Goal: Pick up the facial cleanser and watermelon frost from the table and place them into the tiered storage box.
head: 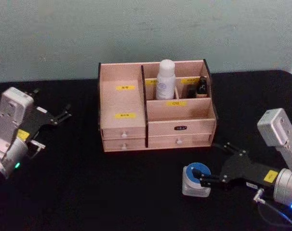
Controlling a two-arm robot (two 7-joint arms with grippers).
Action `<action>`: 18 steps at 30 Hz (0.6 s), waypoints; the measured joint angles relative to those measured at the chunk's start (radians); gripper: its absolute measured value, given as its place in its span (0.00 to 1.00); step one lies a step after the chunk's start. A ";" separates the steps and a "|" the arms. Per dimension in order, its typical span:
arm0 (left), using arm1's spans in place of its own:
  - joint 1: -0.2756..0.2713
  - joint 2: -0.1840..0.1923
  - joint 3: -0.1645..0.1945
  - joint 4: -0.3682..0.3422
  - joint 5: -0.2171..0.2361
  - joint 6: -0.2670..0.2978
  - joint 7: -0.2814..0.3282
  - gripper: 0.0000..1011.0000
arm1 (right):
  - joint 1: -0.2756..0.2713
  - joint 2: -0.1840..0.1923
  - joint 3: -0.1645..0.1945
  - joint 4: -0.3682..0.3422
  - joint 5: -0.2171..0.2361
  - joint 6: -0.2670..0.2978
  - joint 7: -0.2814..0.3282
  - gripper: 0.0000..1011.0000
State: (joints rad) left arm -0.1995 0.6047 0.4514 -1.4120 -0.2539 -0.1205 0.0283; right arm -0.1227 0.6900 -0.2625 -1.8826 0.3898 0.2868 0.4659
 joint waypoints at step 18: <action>0.000 0.000 0.000 0.000 0.000 0.000 0.000 0.99 | 0.032 0.033 -0.063 -0.012 -0.019 0.090 -0.034 0.99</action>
State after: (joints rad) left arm -0.1995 0.6047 0.4514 -1.4120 -0.2539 -0.1205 0.0283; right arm -0.0904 0.7226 -0.3252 -1.8944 0.3713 0.3767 0.4318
